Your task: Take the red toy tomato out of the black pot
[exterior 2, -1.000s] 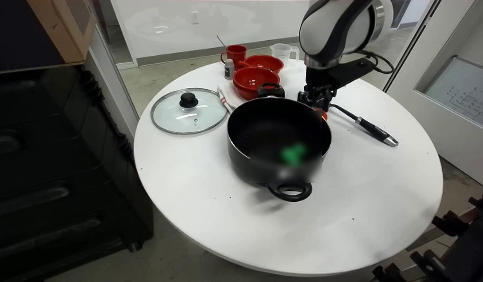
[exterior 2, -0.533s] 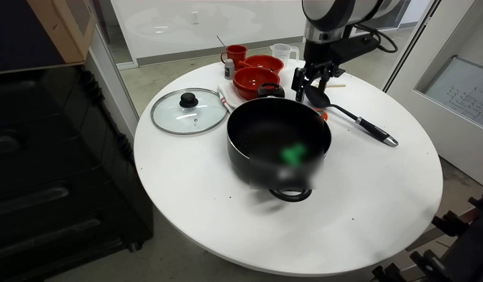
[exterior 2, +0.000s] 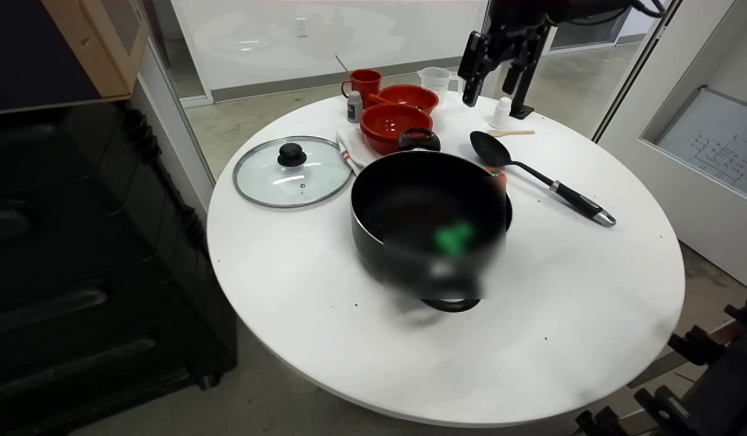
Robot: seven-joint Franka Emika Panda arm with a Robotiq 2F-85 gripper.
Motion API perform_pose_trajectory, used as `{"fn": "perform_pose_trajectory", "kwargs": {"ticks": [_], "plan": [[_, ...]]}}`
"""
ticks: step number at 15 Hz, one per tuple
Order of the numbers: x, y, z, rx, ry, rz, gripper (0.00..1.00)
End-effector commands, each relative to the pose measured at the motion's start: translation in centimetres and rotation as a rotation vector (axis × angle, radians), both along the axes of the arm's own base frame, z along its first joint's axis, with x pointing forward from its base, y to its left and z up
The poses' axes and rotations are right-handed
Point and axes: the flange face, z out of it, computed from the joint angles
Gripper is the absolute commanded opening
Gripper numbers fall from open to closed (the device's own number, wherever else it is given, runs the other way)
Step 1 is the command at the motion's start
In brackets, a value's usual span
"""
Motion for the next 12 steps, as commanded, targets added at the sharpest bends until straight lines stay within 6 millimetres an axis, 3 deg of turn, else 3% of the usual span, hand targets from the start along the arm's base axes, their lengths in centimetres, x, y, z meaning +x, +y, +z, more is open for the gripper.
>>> {"fn": "perform_pose_trajectory", "kwargs": {"ticks": [1,5,6,12], "plan": [[-2.7,1.3,3.3,0.034,-0.027,0.020,1.00],[-4.4,3.2,5.7,0.036,-0.029,0.063,1.00],[-2.7,2.4,4.4,0.019,-0.031,0.037,1.00],[-3.8,3.2,5.4,0.019,-0.031,0.050,1.00]]}}
